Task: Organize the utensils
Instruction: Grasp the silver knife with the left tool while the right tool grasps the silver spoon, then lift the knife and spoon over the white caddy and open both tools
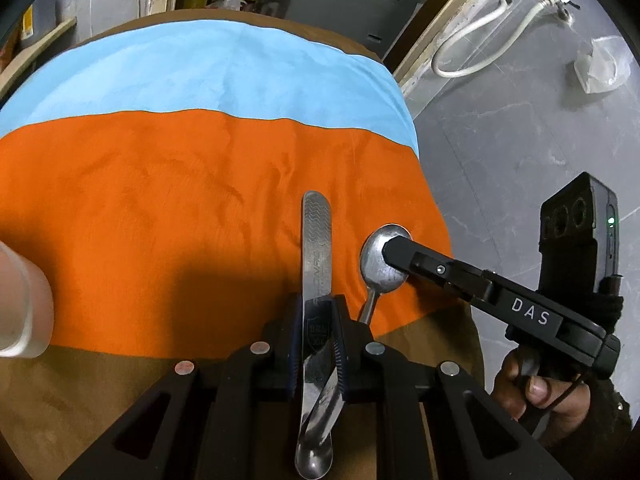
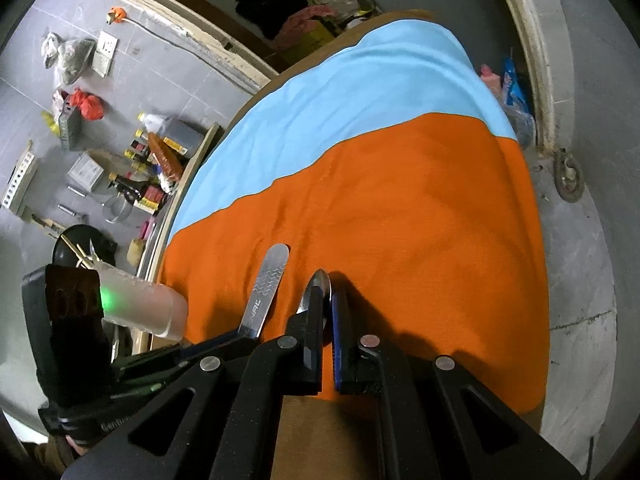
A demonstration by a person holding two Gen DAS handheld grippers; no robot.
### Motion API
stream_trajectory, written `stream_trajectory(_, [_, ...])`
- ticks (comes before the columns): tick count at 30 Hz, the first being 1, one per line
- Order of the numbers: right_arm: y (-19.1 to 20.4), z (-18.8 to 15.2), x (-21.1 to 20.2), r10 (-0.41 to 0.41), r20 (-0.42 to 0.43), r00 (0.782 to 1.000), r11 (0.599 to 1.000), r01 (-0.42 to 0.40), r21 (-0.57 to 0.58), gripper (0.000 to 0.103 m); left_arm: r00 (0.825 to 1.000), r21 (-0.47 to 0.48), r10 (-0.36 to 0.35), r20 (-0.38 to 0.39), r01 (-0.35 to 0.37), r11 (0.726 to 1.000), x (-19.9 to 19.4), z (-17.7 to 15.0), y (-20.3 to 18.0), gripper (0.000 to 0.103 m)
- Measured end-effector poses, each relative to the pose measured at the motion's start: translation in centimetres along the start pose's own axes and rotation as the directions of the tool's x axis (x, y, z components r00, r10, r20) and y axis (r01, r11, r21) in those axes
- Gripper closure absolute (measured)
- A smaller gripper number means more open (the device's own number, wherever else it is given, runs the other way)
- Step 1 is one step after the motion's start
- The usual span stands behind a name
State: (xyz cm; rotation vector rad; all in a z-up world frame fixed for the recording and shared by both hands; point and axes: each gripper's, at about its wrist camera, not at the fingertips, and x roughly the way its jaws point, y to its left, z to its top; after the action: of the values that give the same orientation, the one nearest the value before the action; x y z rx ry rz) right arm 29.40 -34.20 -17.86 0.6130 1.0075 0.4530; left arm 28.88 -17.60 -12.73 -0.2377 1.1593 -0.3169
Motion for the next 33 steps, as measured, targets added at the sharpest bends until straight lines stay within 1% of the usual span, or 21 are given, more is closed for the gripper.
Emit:
stream_trajectory(4, [1.0,-1.1,-0.6,-0.025,0.007,1.0,0.999,0.025,-0.032,0.099,1.0,0.059,0.018,0.004,-0.018,0.998,-1.1,-1.2,0.1,0.09])
stream_trajectory(6, [1.6,-1.7,-1.0,-0.04,-0.002,0.999,0.998,0.039,-0.051,0.099,1.0,0.076,0.003,0.005,-0.003,0.997,-1.8,-1.7,0.5,0.09])
stream_trajectory(8, [1.8,-2.1,-1.2,-0.051,-0.01,0.999,0.997,0.05,-0.065,0.099,1.0,0.067,-0.015,0.006,0.015,0.998,-2.4,-2.1,1.1,0.09])
stream_trajectory(10, [1.7,-2.4,-1.5,-0.054,-0.004,0.999,0.996,0.053,-0.065,0.099,1.0,0.059,-0.017,0.011,0.016,0.998,-2.9,-2.4,1.5,0.09])
stream_trajectory(11, [1.5,-2.4,-1.7,-0.054,-0.001,0.999,0.996,0.054,-0.065,0.099,1.0,0.059,-0.014,0.016,0.013,0.998,-3.1,-2.5,1.6,0.1])
stream_trajectory(14, [2.1,-2.9,-2.3,-0.072,0.014,0.997,0.994,0.073,-0.082,0.1,1.0,0.045,-0.026,0.002,0.026,0.999,-3.1,-2.7,2.0,0.101])
stream_trajectory(17, [3.2,-3.7,-3.2,-0.095,0.035,0.995,0.99,0.098,-0.103,0.1,0.999,0.061,-0.04,0.003,0.04,0.997,-3.1,-2.9,1.9,0.101])
stream_trajectory(20, [4.0,-4.3,-4.2,-0.116,0.055,0.992,0.985,0.122,-0.12,0.1,0.998,0.055,-0.064,-0.003,0.064,0.996,-3.2,-3.1,2.3,0.101])
stream_trajectory(23, [5.0,-5.0,-5.2,-0.144,0.09,0.985,0.979,0.155,-0.131,0.1,0.998,0.07,-0.064,0.004,0.064,0.996,-3.6,-3.3,2.3,0.101])
stream_trajectory(24, [5.5,-5.3,-5.7,-0.153,0.109,0.982,0.977,0.167,-0.134,0.1,0.998,0.082,-0.064,0.02,0.062,0.995,-4.2,-3.7,2.3,0.101])
stream_trajectory(27, [6.7,-5.9,-7.1,-0.173,0.168,0.97,0.969,0.198,-0.147,0.101,0.993,0.135,-0.061,0.102,0.047,0.99,-6.5,-4.7,2.0,0.101])
stream_trajectory(28, [7.5,-6.2,-7.9,-0.183,0.206,0.961,0.964,0.217,-0.156,0.101,0.99,0.14,-0.068,0.127,0.05,0.989,-7.2,-5.0,2.1,0.101])
stream_trajectory(30, [8.9,-6.9,-9.0,-0.196,0.262,0.945,0.954,0.246,-0.171,0.101,0.979,0.155,-0.084,0.184,0.055,0.986,-8.9,-5.6,2.5,0.101])
stream_trajectory(32, [10.2,-7.4,-9.8,-0.208,0.307,0.929,0.944,0.273,-0.185,0.101,0.964,0.178,-0.094,0.25,0.05,0.983,-10.9,-6.1,2.8,0.101])
stream_trajectory(33, [11.1,-7.8,-10.2,-0.216,0.335,0.917,0.937,0.291,-0.194,0.101,0.959,0.183,-0.097,0.268,0.048,0.982,-11.6,-6.3,2.9,0.101])
